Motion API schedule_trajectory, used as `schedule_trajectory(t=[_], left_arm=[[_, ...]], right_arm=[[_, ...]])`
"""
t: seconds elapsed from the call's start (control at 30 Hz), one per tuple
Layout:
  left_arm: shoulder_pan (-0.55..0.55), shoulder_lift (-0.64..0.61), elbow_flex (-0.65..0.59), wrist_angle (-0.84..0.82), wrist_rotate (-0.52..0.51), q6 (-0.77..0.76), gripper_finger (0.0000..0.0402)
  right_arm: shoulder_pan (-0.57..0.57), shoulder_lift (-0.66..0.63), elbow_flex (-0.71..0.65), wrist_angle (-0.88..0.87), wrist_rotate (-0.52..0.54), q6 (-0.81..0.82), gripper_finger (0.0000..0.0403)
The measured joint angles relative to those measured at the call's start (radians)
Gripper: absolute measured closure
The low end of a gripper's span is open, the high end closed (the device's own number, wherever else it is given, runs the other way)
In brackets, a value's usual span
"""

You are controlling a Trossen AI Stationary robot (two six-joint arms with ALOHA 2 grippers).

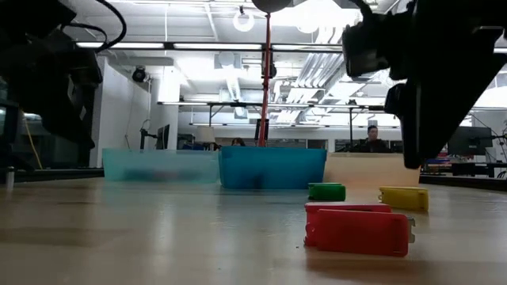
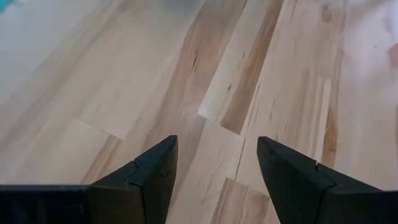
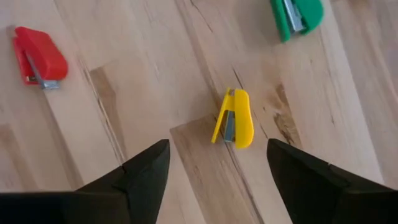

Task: Pick and place Stapler, Stapler remover, tape
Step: Put the yellow stapler into the orange bin

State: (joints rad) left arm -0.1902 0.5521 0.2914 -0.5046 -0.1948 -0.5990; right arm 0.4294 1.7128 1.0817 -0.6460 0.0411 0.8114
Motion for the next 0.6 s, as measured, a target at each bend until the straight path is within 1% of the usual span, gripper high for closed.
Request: schedule_trajectory(t=[0.23, 0.43, 0.6], left_arm=[[0.000, -0.063, -0.069, 0.067, 0.003, -0.034, 0.0184], [0.000, -0.136, -0.107, 0.069, 0.008, -0.041, 0.0184], [0.000, -0.211, -0.129, 0.067, -0.012, -0.087, 0.0184]], right_arm=[[0.005, 0.051, 0.000, 0.033, -0.004, -0.001, 0.0147], [0.004, 0.091, 0.000, 0.058, 0.007, 0.000, 0.0148], [0.004, 0.101, 0.000, 0.067, 0.024, 0.002, 0.0148]])
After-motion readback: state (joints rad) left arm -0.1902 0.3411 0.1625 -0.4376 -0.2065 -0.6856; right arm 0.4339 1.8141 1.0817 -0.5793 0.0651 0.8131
